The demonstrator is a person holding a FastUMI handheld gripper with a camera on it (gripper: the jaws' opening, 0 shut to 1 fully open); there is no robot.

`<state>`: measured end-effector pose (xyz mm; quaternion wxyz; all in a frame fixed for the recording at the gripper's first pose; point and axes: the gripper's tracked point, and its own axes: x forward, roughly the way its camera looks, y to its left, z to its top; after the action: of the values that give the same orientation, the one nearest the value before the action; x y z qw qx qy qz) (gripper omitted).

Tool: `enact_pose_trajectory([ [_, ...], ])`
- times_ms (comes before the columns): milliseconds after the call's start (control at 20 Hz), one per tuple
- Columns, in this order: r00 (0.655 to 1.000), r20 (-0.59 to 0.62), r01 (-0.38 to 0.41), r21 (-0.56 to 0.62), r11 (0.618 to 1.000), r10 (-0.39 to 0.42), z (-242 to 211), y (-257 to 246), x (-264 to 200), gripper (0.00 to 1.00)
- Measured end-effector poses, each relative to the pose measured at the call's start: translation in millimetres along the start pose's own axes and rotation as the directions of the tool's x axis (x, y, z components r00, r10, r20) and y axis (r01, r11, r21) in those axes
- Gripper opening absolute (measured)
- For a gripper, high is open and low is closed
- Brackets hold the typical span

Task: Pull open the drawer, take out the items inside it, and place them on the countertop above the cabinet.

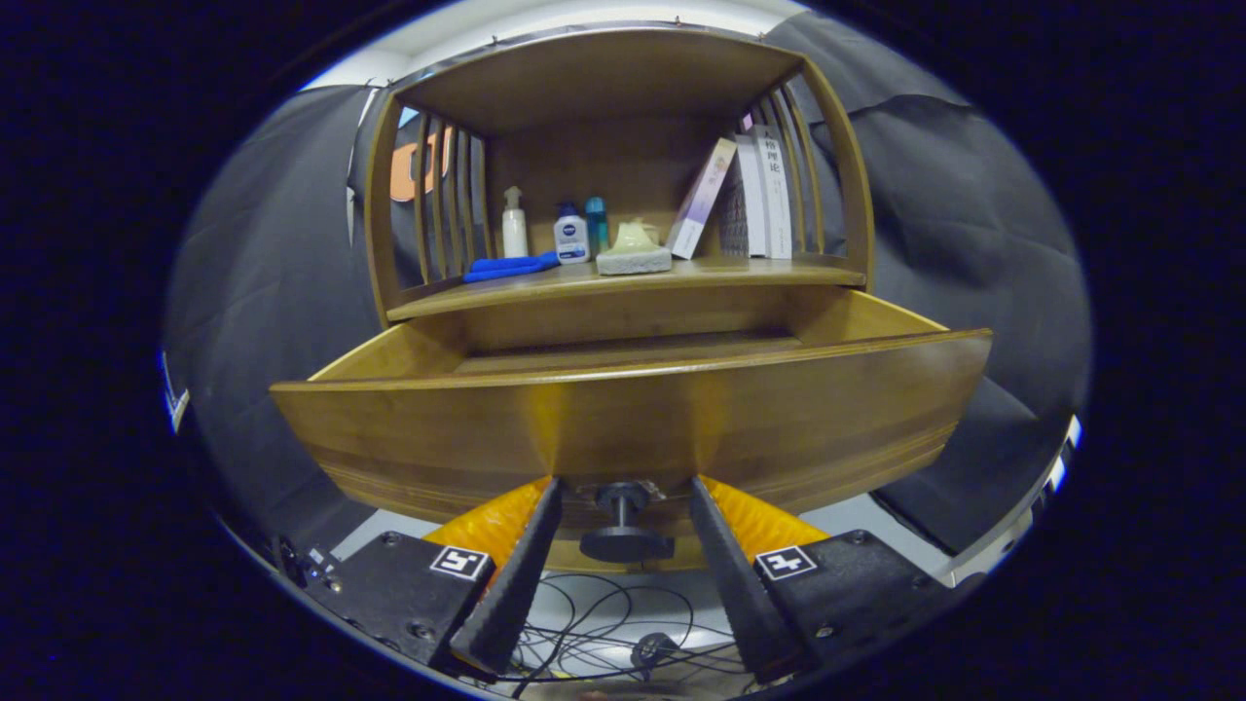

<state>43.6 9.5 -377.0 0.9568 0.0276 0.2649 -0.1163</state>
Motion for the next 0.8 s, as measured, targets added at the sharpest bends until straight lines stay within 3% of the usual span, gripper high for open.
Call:
enact_pose_trajectory([
  [550, 1.0, -0.022, -0.003, -0.002, 1.0, 0.002, 33, 3, 56, 0.86],
  [800, 1.0, -0.02, 0.019, -0.055, 0.998, -0.02, 39, 2, 77, 0.85],
])
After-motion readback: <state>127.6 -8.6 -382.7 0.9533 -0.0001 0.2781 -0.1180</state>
